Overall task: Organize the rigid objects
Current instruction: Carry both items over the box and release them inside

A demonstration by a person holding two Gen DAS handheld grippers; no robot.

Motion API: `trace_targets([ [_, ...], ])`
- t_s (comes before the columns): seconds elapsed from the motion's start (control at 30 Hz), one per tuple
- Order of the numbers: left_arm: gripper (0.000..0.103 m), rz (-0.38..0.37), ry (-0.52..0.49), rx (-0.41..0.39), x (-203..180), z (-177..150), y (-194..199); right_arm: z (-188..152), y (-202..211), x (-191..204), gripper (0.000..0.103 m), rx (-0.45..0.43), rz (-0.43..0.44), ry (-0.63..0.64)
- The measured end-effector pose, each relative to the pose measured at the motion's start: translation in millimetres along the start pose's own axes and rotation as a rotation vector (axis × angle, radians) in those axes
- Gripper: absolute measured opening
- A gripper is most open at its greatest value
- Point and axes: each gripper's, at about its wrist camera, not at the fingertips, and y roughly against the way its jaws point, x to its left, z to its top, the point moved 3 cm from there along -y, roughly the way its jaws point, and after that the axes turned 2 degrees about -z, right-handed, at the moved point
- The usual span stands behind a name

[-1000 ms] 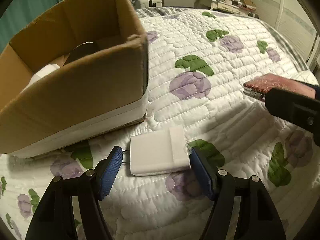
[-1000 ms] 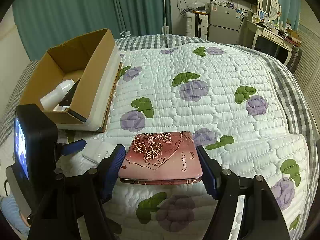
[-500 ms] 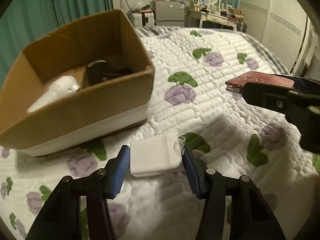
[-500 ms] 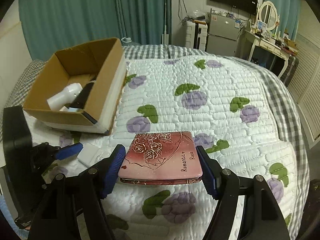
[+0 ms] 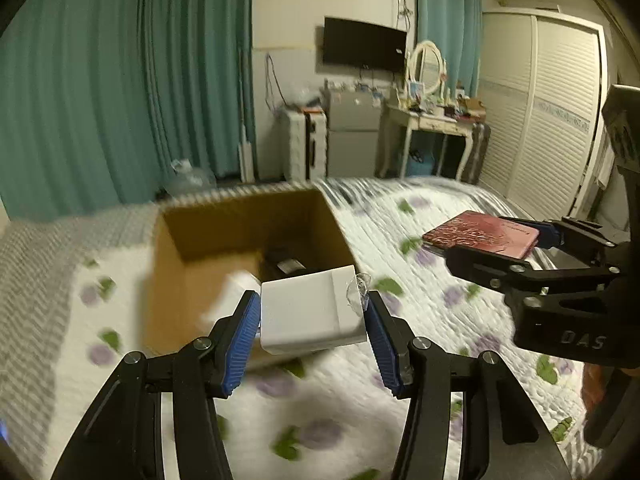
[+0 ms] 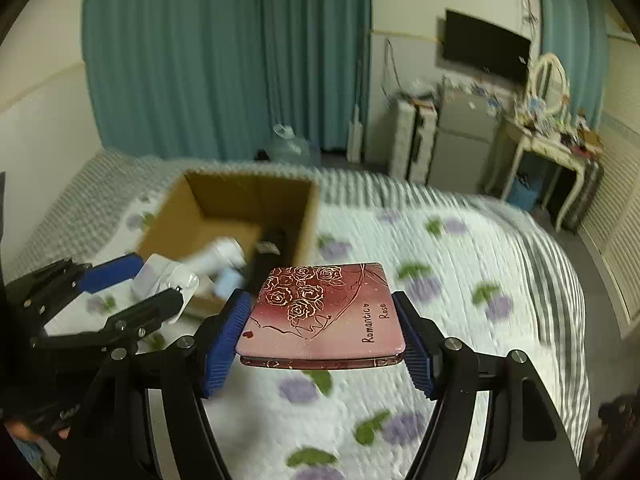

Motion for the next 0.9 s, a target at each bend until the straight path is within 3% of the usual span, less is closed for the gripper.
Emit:
trace_targets([
  [0.13,0.054,0.076,0.0,-0.007,39.3,17.3,-5.1,29.7,-10.6,20.4,0.07,-0.043,0.045,0.011],
  [0.33,0.054,0.142,0.01,0.044,78.0,25.8,-59.5,50.2,-55.7,33.7,0.07,-0.044,0.092,0.005],
  [0.6,0.054,0.169,0.001,0.114,94.9,24.3,-136.7,51.7,-125.0,38.7,0.07,0.007,0.104,0.016],
  [0.9,0.061,0.221,-0.022,0.108,96.1,15.3,-145.8,43.2,-146.9,32.8,0.07,0.033,0.106,0.002],
])
